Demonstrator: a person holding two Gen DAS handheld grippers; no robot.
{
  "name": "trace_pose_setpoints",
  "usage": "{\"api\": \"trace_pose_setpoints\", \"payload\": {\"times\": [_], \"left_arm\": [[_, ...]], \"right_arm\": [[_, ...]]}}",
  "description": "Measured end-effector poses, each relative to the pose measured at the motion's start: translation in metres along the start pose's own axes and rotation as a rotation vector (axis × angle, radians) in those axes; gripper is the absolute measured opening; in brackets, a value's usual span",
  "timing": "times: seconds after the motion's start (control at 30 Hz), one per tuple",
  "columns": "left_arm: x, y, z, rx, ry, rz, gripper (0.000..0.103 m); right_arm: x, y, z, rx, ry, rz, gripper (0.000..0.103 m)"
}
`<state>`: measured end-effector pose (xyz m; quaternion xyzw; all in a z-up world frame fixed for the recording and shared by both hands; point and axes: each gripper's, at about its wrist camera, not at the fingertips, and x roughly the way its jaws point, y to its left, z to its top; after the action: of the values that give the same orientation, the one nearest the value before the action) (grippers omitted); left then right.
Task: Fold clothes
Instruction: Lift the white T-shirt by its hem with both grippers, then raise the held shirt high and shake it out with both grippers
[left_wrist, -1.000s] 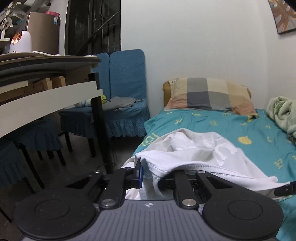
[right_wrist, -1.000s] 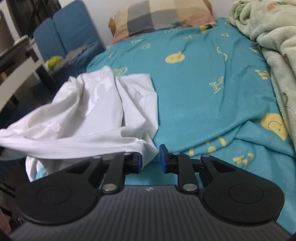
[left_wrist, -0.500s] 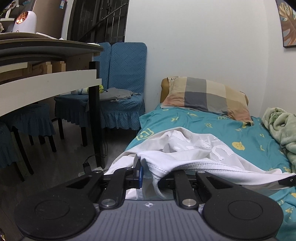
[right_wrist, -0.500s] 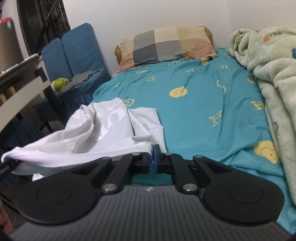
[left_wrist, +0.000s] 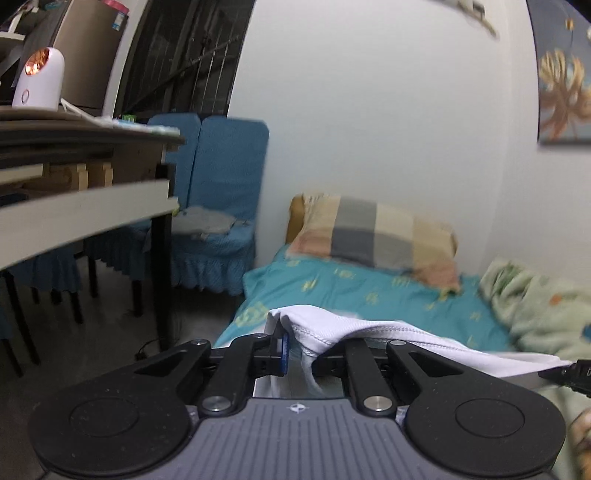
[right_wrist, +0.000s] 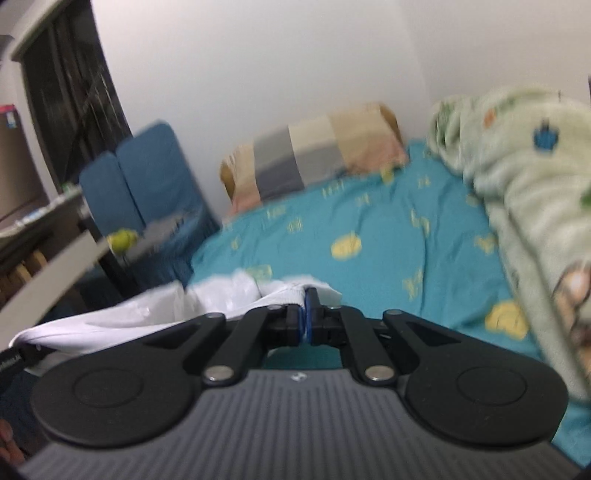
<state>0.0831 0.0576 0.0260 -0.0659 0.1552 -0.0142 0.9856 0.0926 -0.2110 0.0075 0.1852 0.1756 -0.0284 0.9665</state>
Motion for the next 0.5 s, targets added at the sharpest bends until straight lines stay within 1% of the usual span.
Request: {"api": "trace_pose_setpoints", "payload": {"times": [0.03,0.13,0.23,0.3,0.4,0.5], "left_arm": [[-0.005,-0.001,0.01,-0.012,-0.013,-0.013,0.011],[-0.027,-0.007,0.044,-0.009,-0.09,-0.027,0.011],[-0.051,-0.011,0.084,-0.019,-0.149,-0.054,0.01],[-0.072,-0.015,0.115,-0.013,-0.206,-0.068,0.01],[-0.107,-0.021,0.16,0.021,-0.3,-0.08,0.01],[-0.148,-0.028,0.201,0.031,-0.362,-0.106,0.01]], "right_arm": [[-0.008,0.004,0.009,-0.006,-0.03,0.004,0.004],[-0.031,0.016,0.041,-0.003,-0.108,0.027,0.004],[-0.055,0.029,0.078,0.0,-0.177,0.06,0.004],[-0.074,0.037,0.105,-0.002,-0.222,0.092,0.004],[-0.107,0.052,0.145,-0.038,-0.295,0.139,0.004],[-0.146,0.066,0.183,-0.066,-0.362,0.183,0.004]]}}
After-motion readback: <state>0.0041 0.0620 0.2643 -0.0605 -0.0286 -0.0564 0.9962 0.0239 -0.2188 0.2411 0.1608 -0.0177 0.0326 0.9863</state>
